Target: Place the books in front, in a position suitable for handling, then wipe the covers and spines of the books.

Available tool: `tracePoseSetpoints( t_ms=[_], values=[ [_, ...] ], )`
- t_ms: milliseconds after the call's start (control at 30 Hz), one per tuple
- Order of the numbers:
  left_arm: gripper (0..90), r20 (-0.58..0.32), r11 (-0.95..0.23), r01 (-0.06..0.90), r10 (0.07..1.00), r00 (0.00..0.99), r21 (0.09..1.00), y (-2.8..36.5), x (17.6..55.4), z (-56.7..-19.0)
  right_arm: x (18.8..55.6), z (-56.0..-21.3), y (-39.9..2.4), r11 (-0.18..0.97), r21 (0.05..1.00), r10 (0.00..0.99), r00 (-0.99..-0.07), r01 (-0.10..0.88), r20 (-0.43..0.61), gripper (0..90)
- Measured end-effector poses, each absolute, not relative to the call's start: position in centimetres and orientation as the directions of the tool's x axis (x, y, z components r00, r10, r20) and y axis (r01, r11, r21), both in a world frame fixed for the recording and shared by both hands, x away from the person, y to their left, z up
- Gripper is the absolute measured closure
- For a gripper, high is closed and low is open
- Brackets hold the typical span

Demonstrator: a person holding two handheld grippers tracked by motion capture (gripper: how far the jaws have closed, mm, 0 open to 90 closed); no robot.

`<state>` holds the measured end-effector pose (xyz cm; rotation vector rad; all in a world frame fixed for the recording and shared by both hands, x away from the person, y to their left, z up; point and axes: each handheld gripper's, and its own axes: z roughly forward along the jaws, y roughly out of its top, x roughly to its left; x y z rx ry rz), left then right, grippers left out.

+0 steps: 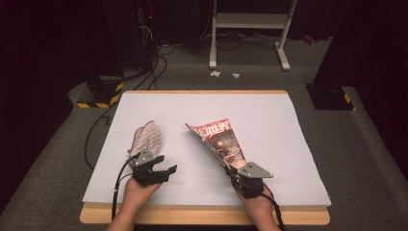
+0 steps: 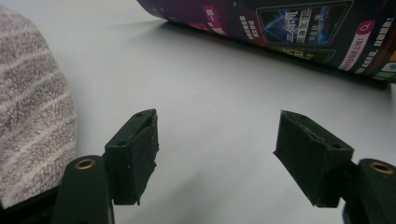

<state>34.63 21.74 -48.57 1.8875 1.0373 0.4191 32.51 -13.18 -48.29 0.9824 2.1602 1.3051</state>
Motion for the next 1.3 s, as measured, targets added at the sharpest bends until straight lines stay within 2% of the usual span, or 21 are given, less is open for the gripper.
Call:
tracePoseSetpoints(
  t_ms=[300, 600, 1000, 1300],
  values=[
    [31.0, -0.096, -0.222, 0.459, 0.813, 0.574, 0.86, 22.7, 34.8, -47.7, 32.5, -48.2, -13.3, 0.295, 0.89, 0.758, -0.652, 0.349, 0.005, 84.3],
    [30.6, -0.094, -0.184, 0.452, 0.846, 0.525, 0.873, 25.6, 34.9, -46.7, 32.6, -48.2, -13.2, 0.294, 0.89, 0.757, -0.653, 0.349, 0.006, 84.1],
    [28.7, -0.028, -0.197, 0.43, 0.886, 0.463, 0.881, 28.1, 36.2, -45.2, 32.7, -48.3, -13.2, 0.294, 0.888, 0.748, -0.663, 0.354, 0.017, 84.0],
    [28.3, -0.029, -0.214, 0.516, 0.906, 0.423, 0.829, 29.9, 39.1, -47.5, 32.6, -48.5, -13.1, 0.304, 0.887, 0.744, -0.668, 0.347, 0.007, 83.8]
  ],
)
